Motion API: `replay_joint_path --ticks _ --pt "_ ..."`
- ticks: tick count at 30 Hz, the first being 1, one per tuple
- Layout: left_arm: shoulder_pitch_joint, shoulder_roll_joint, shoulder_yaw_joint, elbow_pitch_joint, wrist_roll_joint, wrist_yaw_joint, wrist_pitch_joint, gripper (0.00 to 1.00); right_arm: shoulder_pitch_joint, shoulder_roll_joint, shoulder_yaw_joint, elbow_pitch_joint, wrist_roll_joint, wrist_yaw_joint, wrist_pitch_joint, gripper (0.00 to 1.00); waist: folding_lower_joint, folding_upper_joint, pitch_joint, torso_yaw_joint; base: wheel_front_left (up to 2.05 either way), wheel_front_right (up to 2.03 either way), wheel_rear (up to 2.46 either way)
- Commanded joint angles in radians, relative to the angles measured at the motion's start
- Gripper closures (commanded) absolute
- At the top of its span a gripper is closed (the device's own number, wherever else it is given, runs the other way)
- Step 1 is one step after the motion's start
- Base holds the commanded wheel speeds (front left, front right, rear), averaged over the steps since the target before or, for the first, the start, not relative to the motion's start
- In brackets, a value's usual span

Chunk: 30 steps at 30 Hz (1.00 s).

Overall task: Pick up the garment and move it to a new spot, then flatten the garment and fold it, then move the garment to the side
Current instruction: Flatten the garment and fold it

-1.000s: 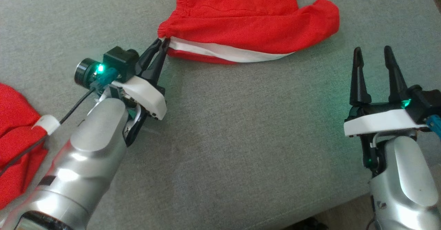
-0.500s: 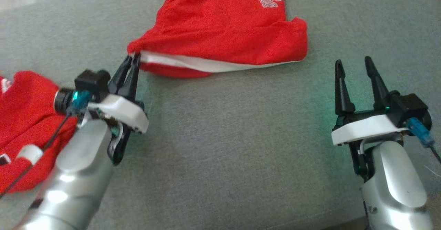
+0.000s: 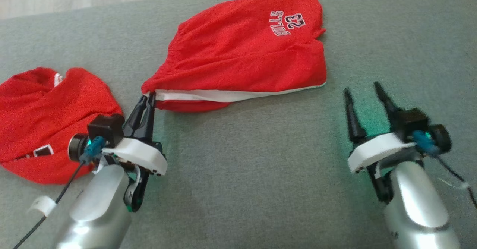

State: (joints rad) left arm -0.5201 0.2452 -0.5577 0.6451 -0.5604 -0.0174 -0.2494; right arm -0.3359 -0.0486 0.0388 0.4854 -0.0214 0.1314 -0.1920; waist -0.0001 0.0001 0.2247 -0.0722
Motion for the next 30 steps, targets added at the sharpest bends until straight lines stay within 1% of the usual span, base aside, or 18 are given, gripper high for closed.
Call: replay_joint_path --ticks 1,7,10,19,30 --pt "-0.026 0.023 0.04 -0.03 0.007 0.004 -0.012 1.0 -0.016 -0.002 0.032 -0.02 -0.019 -0.001 0.007 0.0 0.0001 -0.0001 -0.003 0.009 0.0 0.0 0.0" --pt "-0.026 0.005 0.04 -0.045 0.021 0.0 -0.012 1.0 -0.071 -0.006 0.078 0.068 -0.193 -0.001 0.088 0.0 0.0001 -0.0001 0.009 0.031 0.0 0.0 0.0" --pt "-0.036 -0.002 0.039 -0.048 0.027 -0.003 -0.012 1.0 -0.114 -0.012 0.088 0.119 -0.24 -0.001 0.102 0.0 0.0001 -0.0001 0.017 0.039 0.0 0.0 0.0" --pt "-0.059 -0.018 0.034 -0.045 0.042 -0.016 -0.012 1.0 -0.24 -0.034 0.104 0.302 -0.293 -0.001 0.087 0.0 0.0001 -0.0001 0.043 0.06 0.0 0.0 0.0" --pt "-0.077 -0.022 0.029 -0.031 0.05 -0.026 -0.012 1.0 -0.333 -0.034 0.117 0.471 -0.322 -0.001 0.014 0.0 0.0001 -0.0001 0.055 0.069 0.0 0.0 0.0"
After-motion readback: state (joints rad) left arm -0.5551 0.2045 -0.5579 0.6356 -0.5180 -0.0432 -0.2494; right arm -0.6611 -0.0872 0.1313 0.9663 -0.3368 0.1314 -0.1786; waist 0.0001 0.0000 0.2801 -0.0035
